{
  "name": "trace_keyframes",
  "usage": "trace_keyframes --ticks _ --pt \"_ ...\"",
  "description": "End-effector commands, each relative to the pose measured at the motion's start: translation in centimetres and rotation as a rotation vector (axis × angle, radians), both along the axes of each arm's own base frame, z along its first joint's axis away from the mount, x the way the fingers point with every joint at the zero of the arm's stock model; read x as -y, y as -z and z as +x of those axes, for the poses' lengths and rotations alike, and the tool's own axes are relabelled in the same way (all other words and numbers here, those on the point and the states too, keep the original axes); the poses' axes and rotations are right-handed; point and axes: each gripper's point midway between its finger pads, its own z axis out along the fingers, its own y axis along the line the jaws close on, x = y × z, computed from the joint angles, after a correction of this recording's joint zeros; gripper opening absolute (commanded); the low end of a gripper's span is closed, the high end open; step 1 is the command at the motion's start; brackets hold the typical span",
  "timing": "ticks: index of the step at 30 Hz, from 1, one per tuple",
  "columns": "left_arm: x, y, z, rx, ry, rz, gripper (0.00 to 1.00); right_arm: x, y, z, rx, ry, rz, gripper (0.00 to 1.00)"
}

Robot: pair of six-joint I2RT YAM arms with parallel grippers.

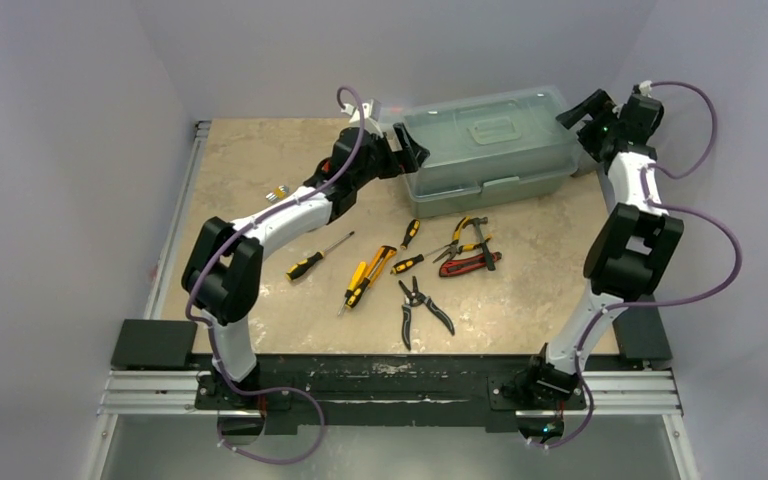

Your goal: Pack the tool kit

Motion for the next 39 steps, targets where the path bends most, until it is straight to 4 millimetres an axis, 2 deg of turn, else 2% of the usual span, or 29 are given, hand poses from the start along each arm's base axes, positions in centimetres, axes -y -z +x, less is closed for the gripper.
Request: trace_keyframes --ticks 1,3,4,6,9,11,14,17,18,20,22,25,27,30,32,34,36,39 --pt "0.8 -2.3 1.0 0.021 0.007 -0.019 0.98 -4.1 1.3 -2.6 -0.023 -0.102 0.073 0.85" --pt "0.8 -2.0 1.4 0.01 0.007 -0.004 0.97 -5.4 1.6 -4.9 -0.035 -0.104 0.055 0.79" --pt "0.6 -1.9 1.7 0.003 0.004 0.003 0.97 -6.4 0.6 -6.0 -0.011 -0.117 0.032 0.76" --pt "0.1 -1.4 2.0 -0.013 -0.004 0.009 0.97 -7.9 0.8 -8.3 -0.033 -0.135 -0.004 0.71" --pt "-0.7 -0.2 2.4 -0.041 -0.034 0.024 0.96 -10.3 0.4 -11.5 -0.05 -0.163 -0.075 0.71" --pt "-0.7 0.8 2.4 -0.059 -0.033 0.037 0.95 -11.3 1.0 -14.0 -0.056 -0.157 -0.096 0.71" --pt "-1.0 1.6 2.4 -0.07 -0.036 0.062 0.95 -12.0 0.4 -16.3 -0.015 -0.156 -0.102 0.7" --pt "-1.4 1.6 2.7 -0.065 -0.037 0.065 0.95 -11.5 -1.0 -17.3 0.0 -0.143 -0.152 0.71" --pt "-1.6 1.6 2.9 -0.065 -0.04 0.064 0.95 -11.0 -1.2 -17.2 -0.012 -0.126 -0.172 0.75" --pt "-2.1 1.5 3.3 -0.071 -0.047 0.059 0.95 -10.0 -1.7 -16.6 -0.042 -0.102 -0.205 0.9" --pt "-2.8 1.3 3.5 -0.076 -0.057 0.053 0.94 -9.3 -2.8 -15.3 -0.075 -0.1 -0.246 0.97" --pt "-4.3 -0.1 2.9 -0.05 -0.083 0.068 0.94 -8.2 -3.8 -13.0 -0.076 -0.076 -0.265 0.99" --pt "-5.7 -1.7 1.7 -0.023 -0.102 0.089 0.96 -7.8 -4.3 -11.3 -0.063 -0.083 -0.255 0.99" --pt "-8.3 -2.3 -0.1 -0.017 -0.168 0.14 0.98 -7.3 -5.4 -8.6 -0.044 -0.093 -0.239 0.99" --pt "-9.2 -2.1 -1.5 -0.032 -0.186 0.137 0.98 -7.0 -5.9 -6.8 -0.026 -0.088 -0.224 0.99" --pt "-9.5 -0.8 -3.0 -0.07 -0.193 0.125 0.97 -7.2 -5.7 -5.0 -0.011 -0.109 -0.192 0.99" --pt "-9.0 0.7 -4.2 -0.1 -0.172 0.104 0.97 -7.5 -5.8 -3.7 0.005 -0.122 -0.163 0.99" --pt "-7.9 2.7 -4.6 -0.131 -0.145 0.087 0.95 -7.3 -5.8 -1.9 0.031 -0.129 -0.164 0.99"
